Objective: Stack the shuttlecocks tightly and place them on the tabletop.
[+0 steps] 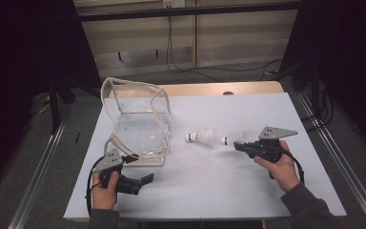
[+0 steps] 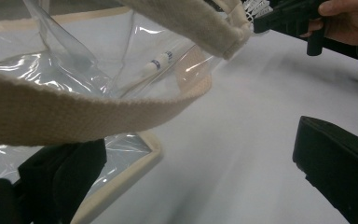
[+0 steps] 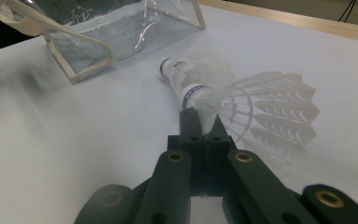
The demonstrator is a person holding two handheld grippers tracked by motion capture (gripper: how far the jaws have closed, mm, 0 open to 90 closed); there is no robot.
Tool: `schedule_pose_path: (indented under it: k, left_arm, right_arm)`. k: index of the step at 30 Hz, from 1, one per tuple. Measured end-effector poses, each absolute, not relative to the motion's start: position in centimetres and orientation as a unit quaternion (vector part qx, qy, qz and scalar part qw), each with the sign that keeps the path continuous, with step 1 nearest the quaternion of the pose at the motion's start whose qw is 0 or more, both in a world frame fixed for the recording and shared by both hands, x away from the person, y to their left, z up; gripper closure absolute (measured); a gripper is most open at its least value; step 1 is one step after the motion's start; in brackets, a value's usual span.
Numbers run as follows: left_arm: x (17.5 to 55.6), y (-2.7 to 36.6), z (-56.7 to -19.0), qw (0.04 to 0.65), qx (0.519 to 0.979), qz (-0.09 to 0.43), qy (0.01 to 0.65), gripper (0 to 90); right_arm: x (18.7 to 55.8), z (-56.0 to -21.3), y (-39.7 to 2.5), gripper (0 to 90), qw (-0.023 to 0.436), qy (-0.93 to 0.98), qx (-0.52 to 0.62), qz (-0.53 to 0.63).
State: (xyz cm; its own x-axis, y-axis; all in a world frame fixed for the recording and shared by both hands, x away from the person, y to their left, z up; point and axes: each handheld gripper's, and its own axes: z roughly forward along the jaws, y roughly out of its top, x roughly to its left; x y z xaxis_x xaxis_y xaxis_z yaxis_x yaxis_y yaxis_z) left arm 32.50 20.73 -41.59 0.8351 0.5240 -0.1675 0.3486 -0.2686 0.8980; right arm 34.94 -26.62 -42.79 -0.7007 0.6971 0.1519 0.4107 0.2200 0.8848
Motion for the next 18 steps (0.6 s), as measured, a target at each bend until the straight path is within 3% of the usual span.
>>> schedule_pose_path:
  k: [18]
  left_arm:
    - [32.49, 20.74, -41.57, 0.537, 0.793, 0.082, 0.275, 2.9]
  right_arm:
    - [35.65, -42.77, -26.43, 90.0, 0.144, 0.762, 0.367, 0.513]
